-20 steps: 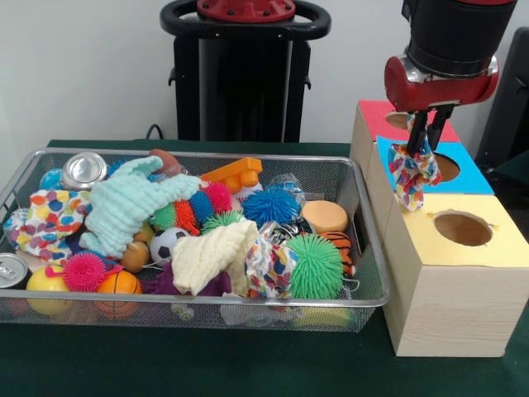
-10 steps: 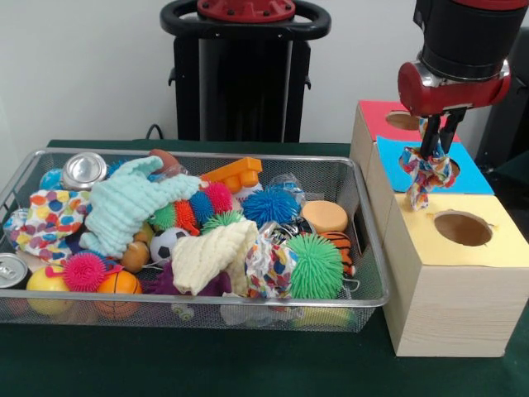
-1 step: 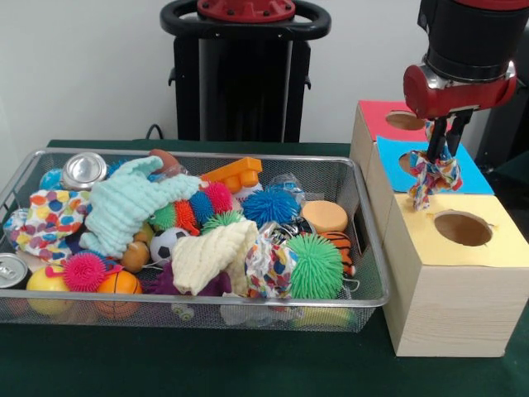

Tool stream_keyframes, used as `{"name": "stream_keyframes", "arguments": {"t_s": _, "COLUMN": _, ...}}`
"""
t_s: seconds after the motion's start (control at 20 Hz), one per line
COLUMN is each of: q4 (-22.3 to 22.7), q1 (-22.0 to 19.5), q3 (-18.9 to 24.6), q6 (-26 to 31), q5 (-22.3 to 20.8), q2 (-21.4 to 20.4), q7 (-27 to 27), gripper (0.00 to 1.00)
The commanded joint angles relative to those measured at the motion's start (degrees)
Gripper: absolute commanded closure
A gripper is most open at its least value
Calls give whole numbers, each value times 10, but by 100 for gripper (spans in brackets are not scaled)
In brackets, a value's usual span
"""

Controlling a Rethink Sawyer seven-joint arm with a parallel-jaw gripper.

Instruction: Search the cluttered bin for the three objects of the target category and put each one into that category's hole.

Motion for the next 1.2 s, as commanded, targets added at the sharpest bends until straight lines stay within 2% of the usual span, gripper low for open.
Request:
{"name": "stream_keyframes", "arguments": {"t_s": 0.05, "q4": 47, "q1": 1, "q3": 13, "q6": -23, "q5": 11, "q2": 9, "q7": -37, "gripper": 100}}
{"name": "stream_keyframes", "arguments": {"t_s": 0.6, "q4": 21, "q1": 17, "q3": 8, "q6": -16, "q5": 14, "q2": 21, "q7": -24, "gripper": 100}}
{"name": "stream_keyframes", "arguments": {"t_s": 1.2, "q4": -33, "q1": 34, "q3": 4, "q6": 2, "q5": 13, "q2": 48, "q7": -33, "gripper": 100}}
